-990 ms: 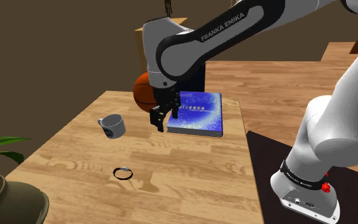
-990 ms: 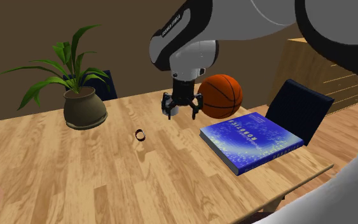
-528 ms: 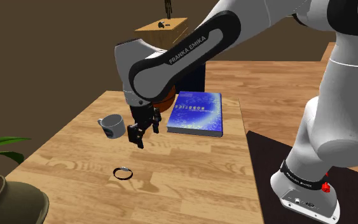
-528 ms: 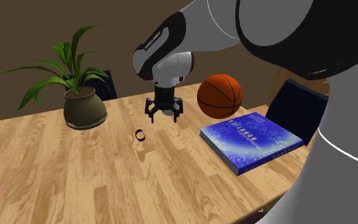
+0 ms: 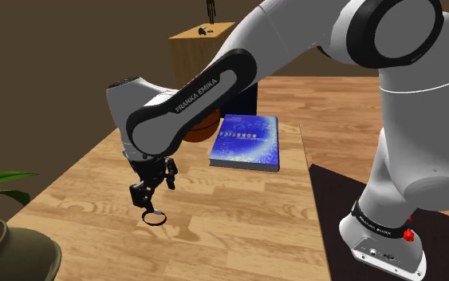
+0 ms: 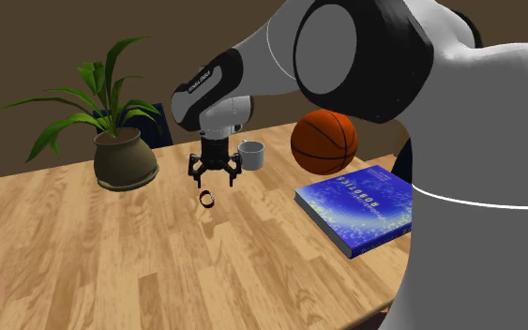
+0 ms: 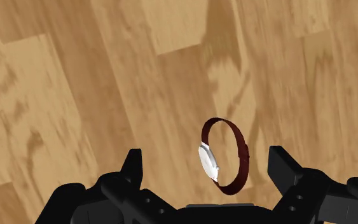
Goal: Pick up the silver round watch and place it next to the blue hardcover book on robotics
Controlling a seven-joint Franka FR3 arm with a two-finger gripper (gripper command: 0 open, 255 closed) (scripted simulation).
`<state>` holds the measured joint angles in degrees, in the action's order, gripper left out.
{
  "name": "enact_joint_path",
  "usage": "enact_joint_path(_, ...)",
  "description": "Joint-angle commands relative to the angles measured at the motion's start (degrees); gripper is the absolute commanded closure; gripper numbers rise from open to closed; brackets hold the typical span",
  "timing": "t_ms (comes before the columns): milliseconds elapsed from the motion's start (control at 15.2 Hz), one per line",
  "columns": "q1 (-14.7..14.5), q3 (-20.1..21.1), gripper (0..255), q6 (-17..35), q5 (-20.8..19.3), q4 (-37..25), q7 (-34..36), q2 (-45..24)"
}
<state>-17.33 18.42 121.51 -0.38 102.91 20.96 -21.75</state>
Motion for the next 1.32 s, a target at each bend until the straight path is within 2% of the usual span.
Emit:
enact_joint_path(0,-0.64,0.07,0,0.83,-0.42,-0.68,0.48,-1.55)
enact_joint_path(396,-1.20,-0.25,0,5.04,-1.17,1.16,0.96,-3.98)
enact_joint_path(924,-1.20,-0.25,0,5.03,-1.17,1.16,0.96,-3.97)
enact_joint_path(990,-1.20,-0.25,255,5.03,-1.17,1.16,0.96,-3.97)
enact_joint_path(1254,-1.20,-0.25,255,5.03,-1.17,1.16,0.96,-3.97)
